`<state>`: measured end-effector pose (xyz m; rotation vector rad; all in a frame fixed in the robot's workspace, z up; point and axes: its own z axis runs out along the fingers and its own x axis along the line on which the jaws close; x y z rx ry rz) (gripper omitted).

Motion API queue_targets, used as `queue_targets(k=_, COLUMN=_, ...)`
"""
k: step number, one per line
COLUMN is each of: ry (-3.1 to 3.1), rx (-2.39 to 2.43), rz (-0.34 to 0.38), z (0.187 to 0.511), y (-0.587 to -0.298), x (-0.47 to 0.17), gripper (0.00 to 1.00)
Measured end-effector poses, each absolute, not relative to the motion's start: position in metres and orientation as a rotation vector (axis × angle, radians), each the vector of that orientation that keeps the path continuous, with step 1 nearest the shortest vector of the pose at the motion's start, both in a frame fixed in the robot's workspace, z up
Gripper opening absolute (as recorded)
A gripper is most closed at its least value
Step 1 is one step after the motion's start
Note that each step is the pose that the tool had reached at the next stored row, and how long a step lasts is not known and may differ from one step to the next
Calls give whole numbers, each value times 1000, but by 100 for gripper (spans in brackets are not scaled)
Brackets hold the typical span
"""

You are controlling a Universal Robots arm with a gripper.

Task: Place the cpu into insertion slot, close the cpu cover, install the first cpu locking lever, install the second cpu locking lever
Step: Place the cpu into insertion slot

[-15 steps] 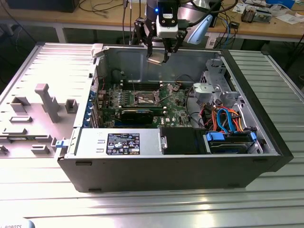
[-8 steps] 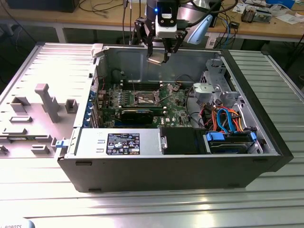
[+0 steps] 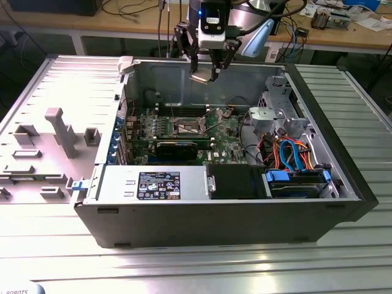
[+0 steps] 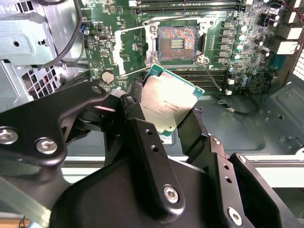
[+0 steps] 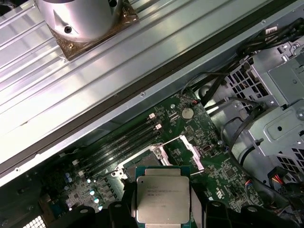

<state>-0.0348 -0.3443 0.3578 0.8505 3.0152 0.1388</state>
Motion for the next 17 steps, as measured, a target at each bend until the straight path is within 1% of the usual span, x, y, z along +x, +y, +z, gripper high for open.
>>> queue_targets(k=9, ry=2973, rx=976, rz=138, z=358, y=-344, x=-35, gripper=54)
queue_targets(k=17, ry=2973, rx=977, rz=138, z=358, y=-344, x=-35, gripper=54)
